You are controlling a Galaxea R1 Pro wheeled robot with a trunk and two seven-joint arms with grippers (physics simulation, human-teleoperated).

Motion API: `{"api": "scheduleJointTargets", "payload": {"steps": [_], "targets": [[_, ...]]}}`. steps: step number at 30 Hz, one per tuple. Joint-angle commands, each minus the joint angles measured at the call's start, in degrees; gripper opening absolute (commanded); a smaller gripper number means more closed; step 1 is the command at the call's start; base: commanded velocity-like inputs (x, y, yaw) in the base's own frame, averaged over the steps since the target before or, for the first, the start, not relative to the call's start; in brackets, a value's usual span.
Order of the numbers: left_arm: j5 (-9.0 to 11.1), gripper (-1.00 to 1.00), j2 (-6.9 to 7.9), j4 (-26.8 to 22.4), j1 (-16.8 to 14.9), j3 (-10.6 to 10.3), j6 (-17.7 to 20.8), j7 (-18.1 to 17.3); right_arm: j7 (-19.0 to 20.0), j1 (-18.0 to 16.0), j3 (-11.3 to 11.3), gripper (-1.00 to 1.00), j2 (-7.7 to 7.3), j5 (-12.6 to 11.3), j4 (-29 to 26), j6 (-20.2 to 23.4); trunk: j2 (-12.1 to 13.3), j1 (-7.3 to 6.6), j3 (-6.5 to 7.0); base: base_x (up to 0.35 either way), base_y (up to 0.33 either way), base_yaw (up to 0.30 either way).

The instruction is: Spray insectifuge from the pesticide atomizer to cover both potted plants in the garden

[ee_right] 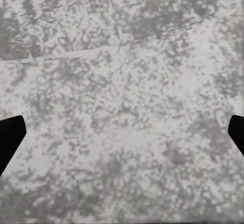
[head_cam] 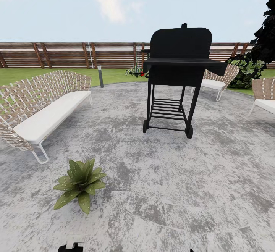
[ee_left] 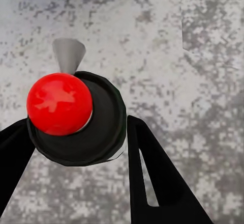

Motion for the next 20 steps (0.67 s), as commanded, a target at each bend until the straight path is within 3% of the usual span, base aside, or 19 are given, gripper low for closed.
{"api": "scheduleJointTargets", "payload": {"steps": [1,11,20], "targets": [[0.3,-1.00,0.02,0.1,0.0,-0.5,-0.2,0.0,0.1,0.0,0.3,1.00,0.07,-1.0,0.2,-0.3,0.0,-0.01,-0.05,0.000,0.000,0.000],[0.1,-1.00,0.61,0.0,0.0,-0.5,-0.2,0.2,0.1,1.5,0.6,1.00,0.48,-1.5,0.3,-0.3,0.0,-0.01,-0.05,0.000,0.000,0.000],[-0.2,-1.00,-0.04,0.1,1.2,-0.6,-0.2,0.1,0.0,1.5,0.6,1.00,0.51,-1.5,0.3,-0.3,0.0,-0.01,-0.05,0.000,0.000,0.000]]}}
